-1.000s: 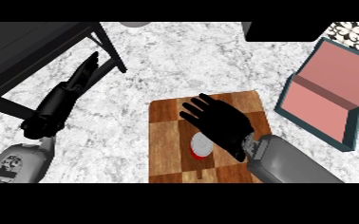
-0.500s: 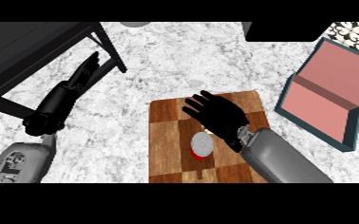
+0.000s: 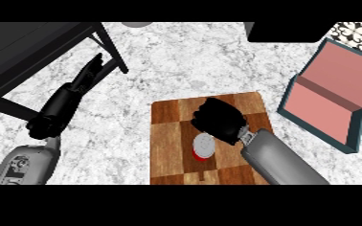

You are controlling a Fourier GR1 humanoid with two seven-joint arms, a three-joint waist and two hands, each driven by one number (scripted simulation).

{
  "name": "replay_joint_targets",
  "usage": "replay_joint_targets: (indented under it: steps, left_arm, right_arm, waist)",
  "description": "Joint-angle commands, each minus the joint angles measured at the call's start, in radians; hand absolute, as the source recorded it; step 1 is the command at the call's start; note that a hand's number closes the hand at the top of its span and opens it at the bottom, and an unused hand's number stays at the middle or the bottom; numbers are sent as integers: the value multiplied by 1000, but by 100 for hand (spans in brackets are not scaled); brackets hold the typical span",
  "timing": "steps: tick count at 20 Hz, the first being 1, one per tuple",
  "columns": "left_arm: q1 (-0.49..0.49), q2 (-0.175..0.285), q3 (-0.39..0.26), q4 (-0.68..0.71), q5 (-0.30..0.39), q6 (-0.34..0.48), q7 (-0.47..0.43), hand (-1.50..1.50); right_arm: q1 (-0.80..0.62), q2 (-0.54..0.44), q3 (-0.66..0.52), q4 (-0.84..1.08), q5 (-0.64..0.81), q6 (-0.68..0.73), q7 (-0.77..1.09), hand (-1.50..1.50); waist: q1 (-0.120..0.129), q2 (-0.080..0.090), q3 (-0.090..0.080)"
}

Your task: Pick the cupcake from the cutting board and place it in the cardboard box

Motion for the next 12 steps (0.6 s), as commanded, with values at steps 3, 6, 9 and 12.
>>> replay_joint_targets:
  steps: [3, 6, 9, 12]
  left_arm:
    - [11, -14, 21, -18, -20, -26, -6, 0]
    - [-17, -25, 15, -19, -32, 9, 34, 0]
    - [23, -12, 35, -38, -4, -13, 46, 0]
    - [-5, 11, 50, -90, 8, -35, 107, 0]
  right_arm:
    - [37, 102, -39, 19, 48, -50, -3, 150]
    - [159, 77, -109, -49, -38, -44, 66, 150]
    - [274, 140, -101, -190, -59, 18, 205, 150]
    - [381, 80, -96, -402, -56, -38, 195, 150]
  waist:
    - [-2, 0, 0]
    - [-15, -1, 0]
    - [-19, -5, 0]
    - [-23, -8, 0]
